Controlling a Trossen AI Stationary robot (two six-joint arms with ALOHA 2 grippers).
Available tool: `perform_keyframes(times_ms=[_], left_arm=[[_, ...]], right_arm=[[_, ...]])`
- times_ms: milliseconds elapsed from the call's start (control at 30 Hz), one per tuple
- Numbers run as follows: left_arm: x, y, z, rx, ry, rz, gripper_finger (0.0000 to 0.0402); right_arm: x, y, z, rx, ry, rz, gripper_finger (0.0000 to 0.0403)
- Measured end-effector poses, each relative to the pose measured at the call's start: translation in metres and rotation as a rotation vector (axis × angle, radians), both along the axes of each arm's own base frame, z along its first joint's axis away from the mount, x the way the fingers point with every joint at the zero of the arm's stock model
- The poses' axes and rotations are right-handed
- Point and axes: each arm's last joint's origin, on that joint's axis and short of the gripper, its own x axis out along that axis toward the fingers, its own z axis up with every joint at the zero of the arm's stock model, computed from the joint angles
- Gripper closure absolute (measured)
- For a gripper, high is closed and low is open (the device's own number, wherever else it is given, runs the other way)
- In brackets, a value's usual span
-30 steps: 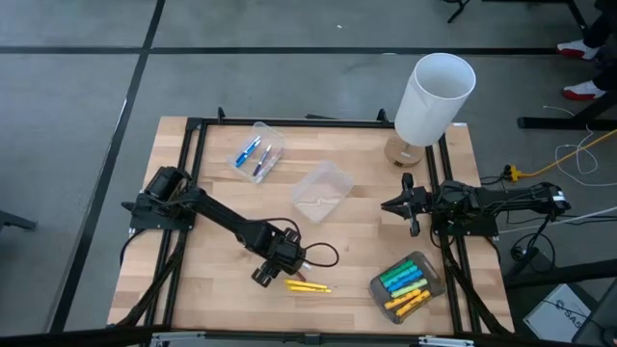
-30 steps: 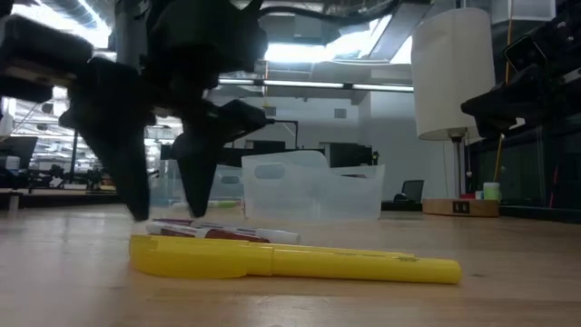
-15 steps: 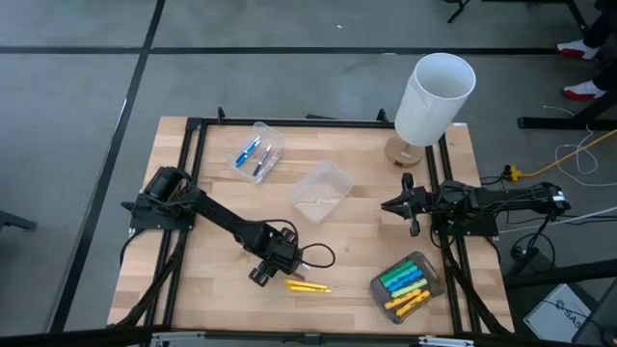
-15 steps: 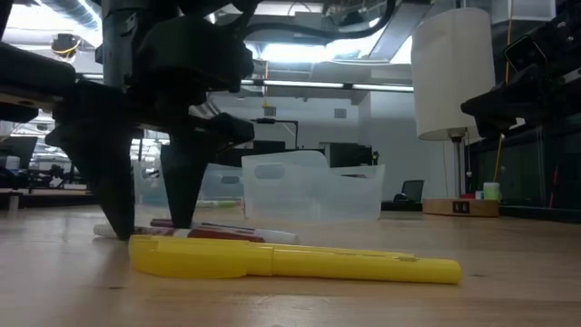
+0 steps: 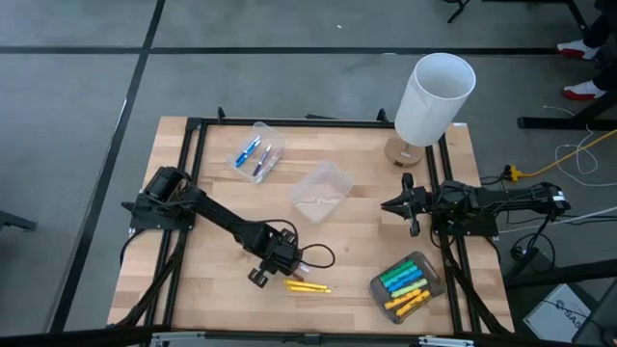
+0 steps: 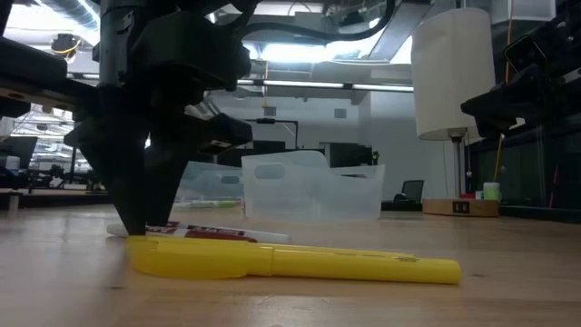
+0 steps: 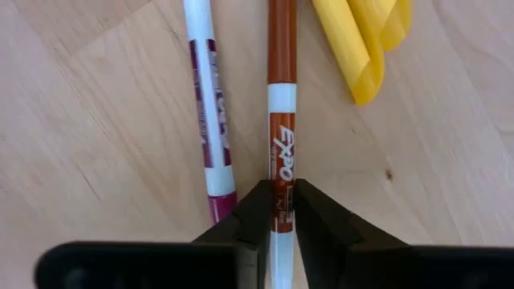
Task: Pick & Place Markers
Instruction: Put the brown marker into the transparent bin
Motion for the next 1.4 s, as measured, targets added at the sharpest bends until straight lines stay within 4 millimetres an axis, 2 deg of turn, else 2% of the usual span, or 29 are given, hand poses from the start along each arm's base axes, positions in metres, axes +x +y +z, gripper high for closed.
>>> perform_keyframes(times_ms=[167,700,1100,1400], left_arm=[[0.000,0.000,0.001,-0.004,-0.001,0.007,0.0374],[0.000,-0.001,0.002,-0.028,0.000,0.012,0.0400],[-0.001,0.000,0.001,-0.021,0.017,0.012,0.0342],[0.008,-0.004,0.014,-0.037,-0.013,0.018,0.0307]], right_arm=[[0.000,0.000,0.000,0.000,0.000,0.000,0.0363],[0.000,0.000,0.000,0.000,0.000,0.000,0.0363],[0.000,0.000,0.000,0.000,0.000,0.000,0.0363],[0.000,0.000,0.000,0.000,0.000,0.000,0.0363]])
